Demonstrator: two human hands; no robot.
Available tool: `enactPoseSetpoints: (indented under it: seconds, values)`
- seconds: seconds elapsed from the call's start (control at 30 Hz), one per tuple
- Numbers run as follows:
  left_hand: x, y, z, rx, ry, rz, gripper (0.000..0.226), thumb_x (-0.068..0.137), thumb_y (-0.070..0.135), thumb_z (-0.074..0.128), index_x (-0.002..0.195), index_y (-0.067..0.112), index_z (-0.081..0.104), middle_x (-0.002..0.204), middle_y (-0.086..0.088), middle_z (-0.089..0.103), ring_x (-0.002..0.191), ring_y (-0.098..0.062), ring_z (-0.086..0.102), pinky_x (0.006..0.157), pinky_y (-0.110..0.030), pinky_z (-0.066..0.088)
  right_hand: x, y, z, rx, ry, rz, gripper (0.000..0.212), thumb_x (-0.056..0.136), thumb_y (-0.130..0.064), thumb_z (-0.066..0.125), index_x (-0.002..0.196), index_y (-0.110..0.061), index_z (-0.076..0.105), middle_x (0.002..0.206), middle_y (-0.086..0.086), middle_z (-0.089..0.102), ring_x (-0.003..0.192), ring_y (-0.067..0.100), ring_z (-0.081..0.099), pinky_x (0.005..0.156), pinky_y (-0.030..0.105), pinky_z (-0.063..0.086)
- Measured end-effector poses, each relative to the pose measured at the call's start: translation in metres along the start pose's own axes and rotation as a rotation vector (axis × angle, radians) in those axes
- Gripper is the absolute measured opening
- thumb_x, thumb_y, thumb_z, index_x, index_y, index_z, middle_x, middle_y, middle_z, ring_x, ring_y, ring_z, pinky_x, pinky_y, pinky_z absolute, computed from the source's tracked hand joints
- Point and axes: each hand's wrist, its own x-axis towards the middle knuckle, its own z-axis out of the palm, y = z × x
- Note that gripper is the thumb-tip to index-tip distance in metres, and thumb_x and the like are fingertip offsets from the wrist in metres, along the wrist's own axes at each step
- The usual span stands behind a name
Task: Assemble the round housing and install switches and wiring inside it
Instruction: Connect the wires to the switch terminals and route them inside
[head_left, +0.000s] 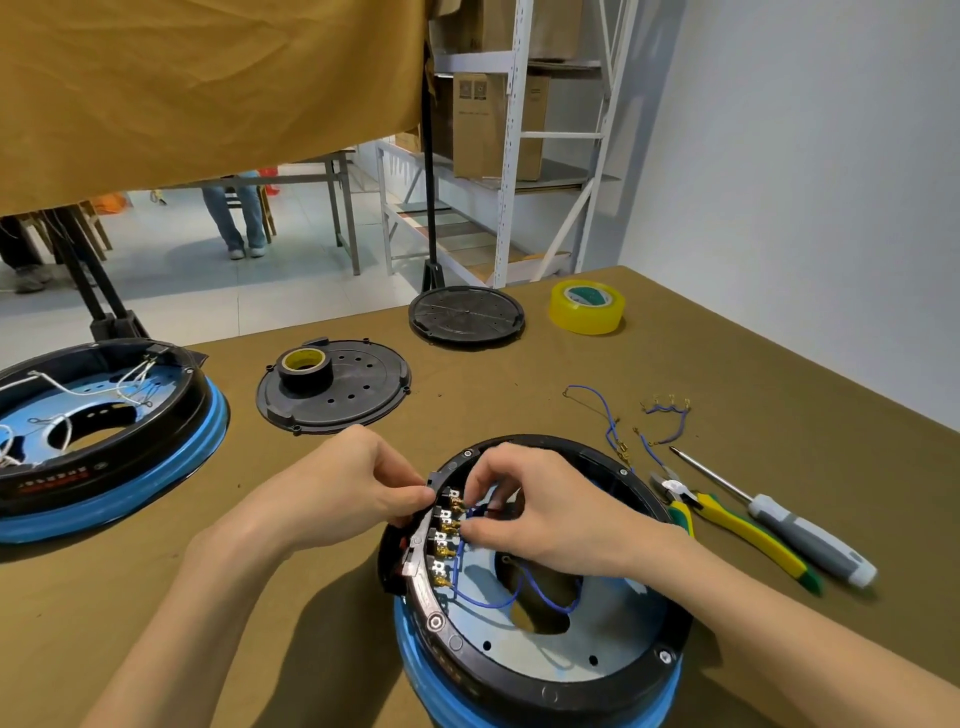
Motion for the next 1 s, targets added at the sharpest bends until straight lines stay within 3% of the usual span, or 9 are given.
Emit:
enactPoseSetpoints:
  seconds: [0.13,0.23,0.63,0.83,1.0]
  values:
    - [0.001,0.002,0.004,0.004,0.033,-0.001,0.014,0.096,0.037,0.07,0.094,0.031,0.083,0.081,0.017,0.078,0.079,0.003,0.073,0.074,-0.022,0.059,-0.003,-0.003,0.004,-0.085,-0.029,-0.037,0.019,0.086,-0.041,0.08,0.099,-0.027,0.076,0.105,-0.011,0.059,0.095,0.008,0.06,0.087,0.033,0.053]
    - [-0.001,0.003,0.005,0.024,0.047,-0.008,0.016,0.096,0.038,0.069,0.095,0.029,0.083,0.081,0.015,0.078,0.078,0.002,0.073,0.08,-0.029,0.062,0.003,-0.006,0.006,-0.119,-0.007,-0.069,0.015,0.089,-0.036,0.079,0.095,-0.022,0.079,0.101,-0.006,0.062,0.092,0.01,0.06,0.088,0.039,0.051]
    - [-0.003,0.006,0.009,-0.069,0.027,-0.065,0.018,0.099,0.033,0.067,0.101,0.025,0.083,0.084,0.01,0.08,0.077,-0.005,0.076,0.085,-0.036,0.063,0.002,0.003,0.004,-0.196,-0.024,-0.104,0.011,0.095,-0.037,0.071,0.095,-0.027,0.072,0.103,-0.015,0.062,0.096,0.009,0.061,0.088,0.042,0.051]
    - [-0.002,0.006,0.011,-0.034,0.119,-0.071,0.013,0.094,0.035,0.073,0.093,0.026,0.083,0.074,0.014,0.077,0.068,0.001,0.073,0.063,-0.02,0.055,0.001,0.004,0.005,-0.191,-0.016,-0.104,0.011,0.096,-0.037,0.07,0.096,-0.026,0.071,0.104,-0.014,0.061,0.096,0.01,0.059,0.086,0.042,0.05]
    - [-0.001,0.006,0.009,-0.037,0.124,-0.08,0.011,0.091,0.036,0.076,0.091,0.027,0.082,0.075,0.014,0.077,0.068,0.0,0.073,0.068,-0.025,0.061,0.0,0.004,0.005,-0.189,-0.017,-0.103,0.011,0.097,-0.037,0.068,0.097,-0.027,0.069,0.104,-0.014,0.06,0.097,0.009,0.058,0.087,0.041,0.05]
